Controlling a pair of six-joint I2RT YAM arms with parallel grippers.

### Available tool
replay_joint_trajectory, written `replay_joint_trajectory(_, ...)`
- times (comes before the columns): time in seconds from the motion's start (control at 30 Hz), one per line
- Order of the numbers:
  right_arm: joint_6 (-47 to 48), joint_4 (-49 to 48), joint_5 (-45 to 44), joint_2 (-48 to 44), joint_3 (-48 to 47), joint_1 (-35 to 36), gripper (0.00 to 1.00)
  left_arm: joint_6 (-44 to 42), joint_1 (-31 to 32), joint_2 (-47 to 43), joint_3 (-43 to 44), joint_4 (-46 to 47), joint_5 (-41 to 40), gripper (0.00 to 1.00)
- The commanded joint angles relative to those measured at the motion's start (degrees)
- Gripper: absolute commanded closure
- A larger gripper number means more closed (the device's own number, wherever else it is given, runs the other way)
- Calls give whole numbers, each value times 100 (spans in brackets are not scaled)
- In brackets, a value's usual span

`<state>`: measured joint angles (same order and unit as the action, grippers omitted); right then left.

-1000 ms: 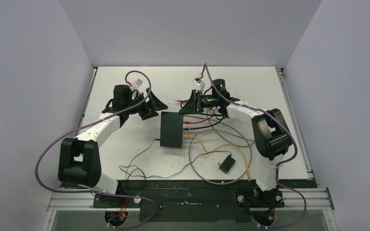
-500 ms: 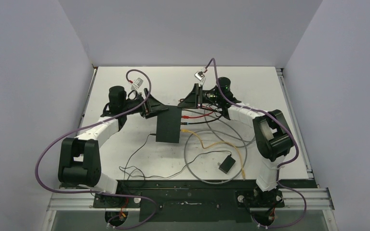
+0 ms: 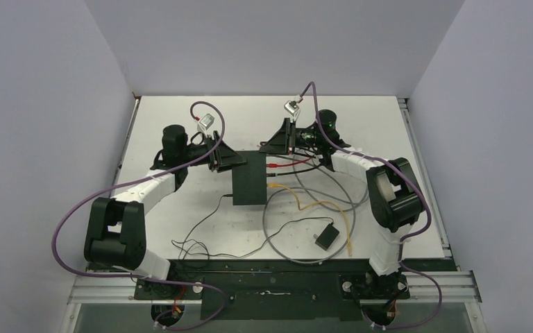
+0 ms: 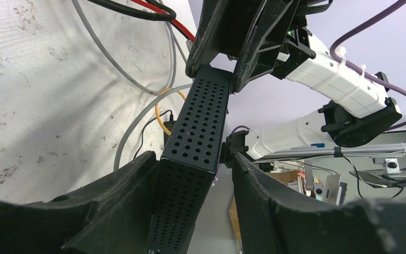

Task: Pull the plug from the switch port
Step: Pick up the switch port at the center of the board.

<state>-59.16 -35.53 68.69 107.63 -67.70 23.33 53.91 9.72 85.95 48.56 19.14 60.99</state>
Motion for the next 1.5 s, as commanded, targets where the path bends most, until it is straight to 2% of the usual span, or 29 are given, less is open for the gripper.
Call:
replay_joint_trajectory(0.0, -89, -438, -143, -304, -263, -6, 95, 125, 153, -59, 66, 301, 55, 52)
replay_joint_trajectory(0.23, -120, -455, -201, -356, -193, -6, 95, 257, 168, 44, 124, 428, -113, 69)
replay_joint_trajectory(0.43, -110, -443, -174, -454, -91, -5, 95, 623, 162, 214, 203, 848, -143, 100)
replay_joint_trajectory(0.57, -69, -394, -166, -550, -13, -4, 95, 800, 157, 278, 218, 1066, -153, 100)
replay_joint_trajectory(0.6, -50, -359, -163, -577, 9, -5, 93, 811, 157, 289, 235, 1091, -137, 100)
replay_joint_trajectory(0.63, -32, -328, -170, -599, 32, -6, 86, 820, 166, 301, 248, 1111, -115, 100)
replay_joint_trajectory(0.67, 14, -272, -169, -619, 45, -10, 76, 823, 168, 311, 271, 1117, -75, 100)
replay_joint_trajectory(0.8, 447, 427, -353, -775, 12, -50, 47, 733, 134, 288, 286, 997, 30, 100)
replay_joint_trajectory(0.87, 848, 831, -439, -901, -26, -65, 28, 537, 129, 234, 313, 732, 24, 100)
replay_joint_trajectory(0.93, 1212, 1260, -507, -1020, -103, -72, 17, 258, 129, 166, 368, 370, 12, 100)
replay_joint_trajectory(1.03, 1904, 2098, -592, -1090, -306, -92, 10, 1, 129, 53, 425, 8, 5, 100)
replay_joint_trajectory(1.17, 2294, 2699, -531, -1101, -375, -129, 10, -82, 129, -16, 461, -120, 64, 100)
replay_joint_trajectory(1.47, 2418, 2819, -151, -901, -379, -54, 7, 20, 159, -78, 607, -59, 272, 100)
